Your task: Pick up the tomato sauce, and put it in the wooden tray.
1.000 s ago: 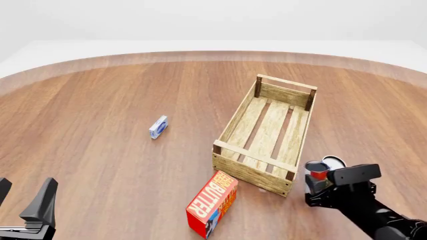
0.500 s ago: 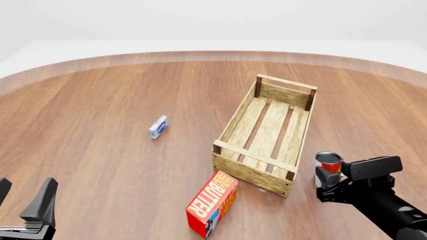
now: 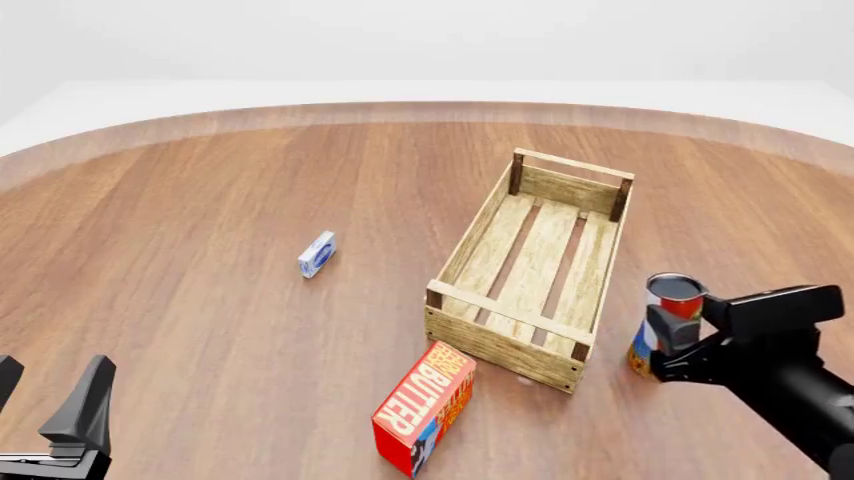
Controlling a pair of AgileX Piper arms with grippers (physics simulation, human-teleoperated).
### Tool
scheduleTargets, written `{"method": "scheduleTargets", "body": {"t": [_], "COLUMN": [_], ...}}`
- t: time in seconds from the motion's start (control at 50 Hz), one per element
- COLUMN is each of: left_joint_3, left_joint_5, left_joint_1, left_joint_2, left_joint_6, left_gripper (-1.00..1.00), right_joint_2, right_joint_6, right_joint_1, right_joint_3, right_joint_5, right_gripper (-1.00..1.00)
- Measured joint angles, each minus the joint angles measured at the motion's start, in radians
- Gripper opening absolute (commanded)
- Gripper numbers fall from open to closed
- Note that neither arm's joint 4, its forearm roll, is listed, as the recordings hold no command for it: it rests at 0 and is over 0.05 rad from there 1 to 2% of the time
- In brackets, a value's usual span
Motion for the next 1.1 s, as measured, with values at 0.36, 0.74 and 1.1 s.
{"method": "scheduleTargets", "body": {"t": [0.36,0.74,1.1], "left_joint_3": [0.0,0.0,0.0], "left_joint_5": [0.0,0.0,0.0], "left_joint_1": [0.0,0.0,0.0], "left_joint_2": [0.0,0.0,0.0], "left_joint_6": [0.0,0.0,0.0], "left_gripper": [1.0,1.0,1.0], "right_joint_2": [0.019,0.083,0.167], "right_joint_6": [-0.012,-0.033,-0.043], "right_joint_1": [0.002,0.01,0.018], "right_joint_3": [-0.066,-0.152,-0.222], "right_joint_5": [0.013,0.007,-0.03], "right_gripper": [-1.0,-1.0,-1.0]}}
